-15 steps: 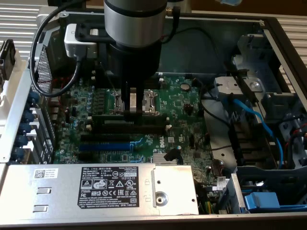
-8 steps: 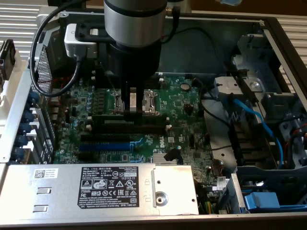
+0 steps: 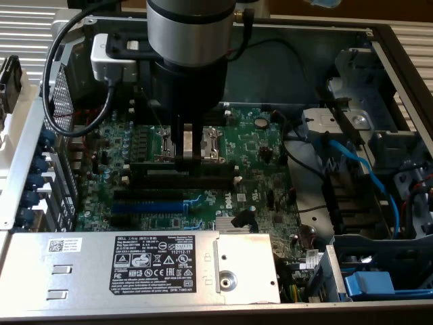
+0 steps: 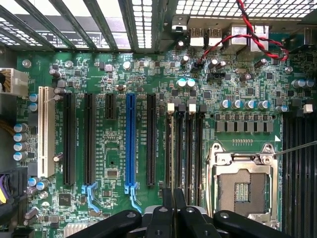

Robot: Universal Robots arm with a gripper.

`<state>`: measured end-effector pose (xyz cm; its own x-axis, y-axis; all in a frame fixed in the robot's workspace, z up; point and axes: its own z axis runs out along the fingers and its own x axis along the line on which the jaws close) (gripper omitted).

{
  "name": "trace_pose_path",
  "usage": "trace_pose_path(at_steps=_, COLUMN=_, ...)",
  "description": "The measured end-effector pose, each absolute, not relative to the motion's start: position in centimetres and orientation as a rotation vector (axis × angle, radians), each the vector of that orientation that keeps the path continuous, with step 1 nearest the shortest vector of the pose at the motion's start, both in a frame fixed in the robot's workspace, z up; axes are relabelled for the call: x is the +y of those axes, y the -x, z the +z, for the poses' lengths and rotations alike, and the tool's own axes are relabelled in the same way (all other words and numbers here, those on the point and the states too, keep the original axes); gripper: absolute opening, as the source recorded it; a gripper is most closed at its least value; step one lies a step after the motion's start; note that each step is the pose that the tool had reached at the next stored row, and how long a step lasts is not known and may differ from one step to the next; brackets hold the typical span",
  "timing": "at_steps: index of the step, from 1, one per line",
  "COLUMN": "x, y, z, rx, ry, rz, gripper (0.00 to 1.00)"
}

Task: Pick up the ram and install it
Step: 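Insert the ram into the slot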

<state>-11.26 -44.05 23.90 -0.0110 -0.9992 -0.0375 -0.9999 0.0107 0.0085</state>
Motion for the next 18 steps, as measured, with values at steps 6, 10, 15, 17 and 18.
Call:
trace_pose_path(at_steps=6, x=-44.05, y=11.26, z=23.8, rx=2.219, ry=2.196, rz=0.048, gripper=0.12)
trace_pose_path(at_steps=10, x=-44.03, y=11.26, z=23.76, rx=2.22, ry=2.197, rz=0.046, gripper=0.12)
trace_pose_path(at_steps=15, x=-43.93, y=11.26, z=23.74, rx=2.221, ry=2.198, rz=0.044, gripper=0.12)
trace_pose_path(at_steps=17, x=-43.91, y=11.26, z=23.74, rx=2.221, ry=2.199, rz=0.043, gripper=0.12)
trace_pose_path(at_steps=18, x=-43.91, y=11.26, z=23.74, rx=2.222, ry=2.199, rz=0.043, gripper=0.12)
